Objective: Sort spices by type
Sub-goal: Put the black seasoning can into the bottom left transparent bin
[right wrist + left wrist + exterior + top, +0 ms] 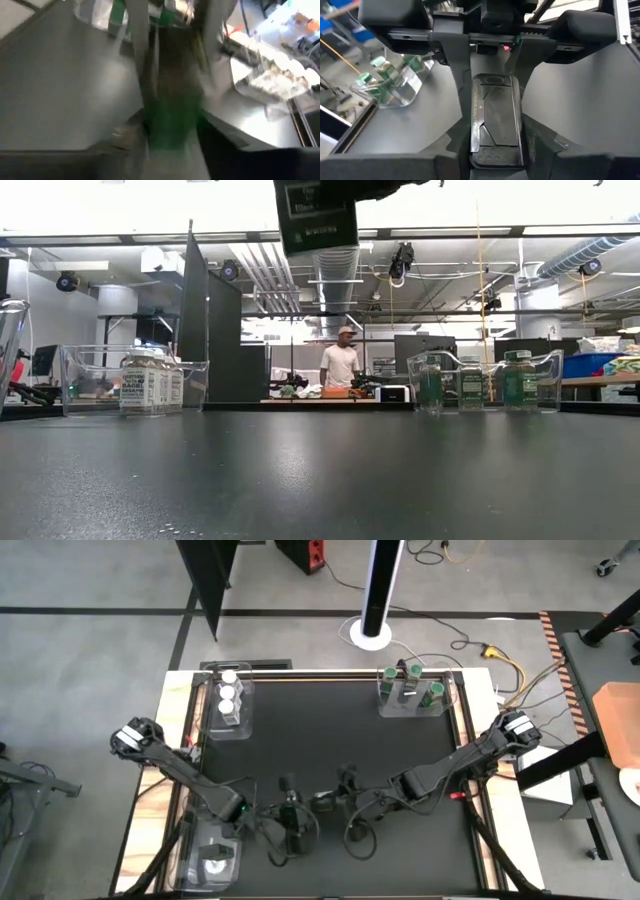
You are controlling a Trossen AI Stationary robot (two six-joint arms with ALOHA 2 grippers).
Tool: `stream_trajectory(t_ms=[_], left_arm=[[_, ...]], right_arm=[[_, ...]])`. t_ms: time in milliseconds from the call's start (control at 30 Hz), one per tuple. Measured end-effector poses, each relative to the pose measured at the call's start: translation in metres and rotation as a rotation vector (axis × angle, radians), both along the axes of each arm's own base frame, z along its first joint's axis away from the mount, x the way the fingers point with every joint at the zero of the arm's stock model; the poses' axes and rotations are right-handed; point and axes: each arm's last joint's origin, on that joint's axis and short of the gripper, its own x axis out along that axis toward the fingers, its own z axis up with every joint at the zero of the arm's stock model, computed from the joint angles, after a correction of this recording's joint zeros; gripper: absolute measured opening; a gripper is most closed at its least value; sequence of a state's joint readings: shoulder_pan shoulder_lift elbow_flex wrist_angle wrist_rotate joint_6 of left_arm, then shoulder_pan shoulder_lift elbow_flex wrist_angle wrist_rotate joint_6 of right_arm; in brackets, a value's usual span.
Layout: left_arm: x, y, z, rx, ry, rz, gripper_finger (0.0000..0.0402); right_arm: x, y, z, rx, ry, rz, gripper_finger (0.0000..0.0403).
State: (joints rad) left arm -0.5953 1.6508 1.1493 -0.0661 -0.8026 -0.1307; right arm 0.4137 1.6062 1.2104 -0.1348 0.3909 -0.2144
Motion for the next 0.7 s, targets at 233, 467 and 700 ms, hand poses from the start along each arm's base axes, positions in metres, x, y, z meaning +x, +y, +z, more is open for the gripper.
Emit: stream_trajectory(t_ms=[233,467,700], left_arm=[[-0.016,-0.011,0.039,-0.083,0.193,-0.002,0.0109],[-0.057,-0.03,0.082,-0.149,0.37,-0.026,0.0109],[-0.105,-0.054,0.099,-0.213,0.518,-0.094,0.0109]], right_arm=[[-0.003,0.0,0.006,0.065,0.007,0.009,0.0253],[-0.015,-0.005,0.022,0.16,0.014,-0.031,0.0322],[-0.029,-0.007,0.016,0.316,0.114,-0.03,0.031]])
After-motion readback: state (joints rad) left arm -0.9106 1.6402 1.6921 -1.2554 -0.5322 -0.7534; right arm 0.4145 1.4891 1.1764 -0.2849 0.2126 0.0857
